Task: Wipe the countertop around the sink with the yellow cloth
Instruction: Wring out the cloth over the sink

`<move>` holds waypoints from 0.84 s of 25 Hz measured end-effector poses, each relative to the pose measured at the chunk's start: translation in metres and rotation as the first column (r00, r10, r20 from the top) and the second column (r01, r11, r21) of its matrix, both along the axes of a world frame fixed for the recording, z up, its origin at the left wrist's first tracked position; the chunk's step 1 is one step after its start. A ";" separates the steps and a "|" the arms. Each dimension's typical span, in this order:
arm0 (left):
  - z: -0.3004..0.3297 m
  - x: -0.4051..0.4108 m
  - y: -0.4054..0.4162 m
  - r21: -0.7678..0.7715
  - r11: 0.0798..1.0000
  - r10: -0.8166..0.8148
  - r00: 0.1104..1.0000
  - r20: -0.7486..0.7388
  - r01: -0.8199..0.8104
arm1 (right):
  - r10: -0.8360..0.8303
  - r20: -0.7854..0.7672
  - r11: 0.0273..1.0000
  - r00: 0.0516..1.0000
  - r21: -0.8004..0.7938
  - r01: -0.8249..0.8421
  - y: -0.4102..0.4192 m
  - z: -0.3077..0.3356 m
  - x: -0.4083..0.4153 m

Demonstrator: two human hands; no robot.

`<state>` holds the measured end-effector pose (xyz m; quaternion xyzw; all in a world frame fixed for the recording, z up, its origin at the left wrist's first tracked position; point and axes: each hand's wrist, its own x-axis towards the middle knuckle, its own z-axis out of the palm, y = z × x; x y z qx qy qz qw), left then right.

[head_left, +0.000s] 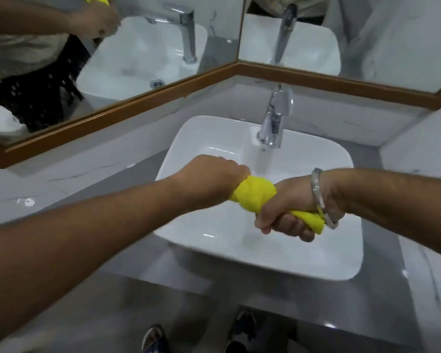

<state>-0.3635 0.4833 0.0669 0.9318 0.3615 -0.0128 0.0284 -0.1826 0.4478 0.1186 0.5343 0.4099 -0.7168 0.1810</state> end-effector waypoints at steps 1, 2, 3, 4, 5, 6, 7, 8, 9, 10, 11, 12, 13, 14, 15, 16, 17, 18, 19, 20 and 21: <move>0.000 0.009 0.001 -0.008 1.000 0.025 0.987 -0.158 -0.027 | 0.049 0.097 0.992 0.994 0.109 -0.060 0.003 -0.009 0.009; -0.002 0.023 -0.001 -0.022 0.998 0.047 0.957 -0.285 -0.055 | 0.150 0.218 0.945 0.964 0.256 -0.205 0.006 -0.020 0.018; -0.007 0.036 -0.004 -0.057 0.994 0.068 0.931 -0.358 -0.094 | 0.252 0.358 0.833 0.899 0.394 -0.390 0.009 -0.034 0.025; -0.014 0.046 -0.007 -0.122 0.981 0.098 0.920 -0.380 -0.154 | 0.294 0.488 0.677 0.822 0.500 -0.540 0.010 -0.051 0.028; -0.022 0.054 -0.008 -0.249 0.934 0.163 0.925 -0.345 -0.258 | 0.281 0.579 0.524 0.765 0.575 -0.628 0.013 -0.069 0.032; -0.031 0.060 -0.009 -0.422 0.836 0.244 0.927 -0.286 -0.350 | 0.238 0.635 0.385 0.735 0.633 -0.671 0.018 -0.086 0.036; -0.040 0.064 -0.009 -0.579 0.713 0.330 0.918 -0.221 -0.396 | 0.199 0.673 0.236 0.712 0.672 -0.702 0.023 -0.100 0.042; -0.047 0.068 -0.011 -0.705 0.580 0.427 0.889 -0.165 -0.409 | 0.164 0.706 0.065 0.689 0.689 -0.722 0.028 -0.114 0.049; -0.053 0.071 -0.012 -0.795 0.444 0.518 0.843 -0.148 -0.413 | 0.136 0.736 -0.095 0.663 0.676 -0.731 0.033 -0.125 0.056; -0.059 0.073 -0.014 -0.853 0.312 0.589 0.790 -0.171 -0.417 | 0.099 0.738 -0.178 0.668 0.673 -0.718 0.037 -0.133 0.061; -0.065 0.075 -0.015 -0.892 0.193 0.630 0.749 -0.205 -0.408 | 0.061 0.723 -0.234 0.688 0.681 -0.694 0.041 -0.140 0.065; -0.071 0.077 -0.014 -0.924 0.081 0.647 0.725 -0.236 -0.373 | 0.032 0.707 -0.282 0.706 0.684 -0.673 0.046 -0.147 0.068; -0.076 0.077 -0.012 -0.947 -0.021 0.648 0.717 -0.258 -0.321 | 0.020 0.694 -0.299 0.720 0.691 -0.658 0.049 -0.153 0.069; -0.081 0.075 -0.011 -0.959 -0.100 0.646 0.715 -0.266 -0.267 | 0.008 0.682 -0.315 0.731 0.696 -0.646 0.051 -0.160 0.069; -0.085 0.074 -0.010 -0.963 -0.132 0.647 0.716 -0.263 -0.235 | 0.008 0.663 -0.315 0.749 0.712 -0.627 0.052 -0.164 0.068; -0.088 0.072 -0.009 -0.967 -0.105 0.644 0.725 -0.244 -0.233 | 0.014 0.634 -0.311 0.773 0.738 -0.599 0.052 -0.168 0.069; -0.089 0.068 -0.008 -0.964 -0.016 0.620 0.753 -0.218 -0.266 | 0.025 0.594 -0.282 0.804 0.776 -0.564 0.050 -0.169 0.069; -0.088 0.062 -0.005 -0.944 0.108 0.573 0.796 -0.198 -0.312 | 0.028 0.550 -0.211 0.835 0.820 -0.533 0.047 -0.171 0.070; -0.086 0.055 -0.002 -0.909 0.230 0.518 0.835 -0.189 -0.348 | 0.011 0.521 -0.081 0.854 0.851 -0.518 0.043 -0.169 0.072; -0.083 0.047 0.002 -0.872 0.332 0.472 0.864 -0.176 -0.359 | 0.004 0.499 0.116 0.867 0.860 -0.496 0.039 -0.164 0.072; -0.080 0.039 0.004 -0.817 0.447 0.431 0.888 -0.160 -0.365 | 0.019 0.458 0.339 0.889 0.833 -0.437 0.033 -0.158 0.071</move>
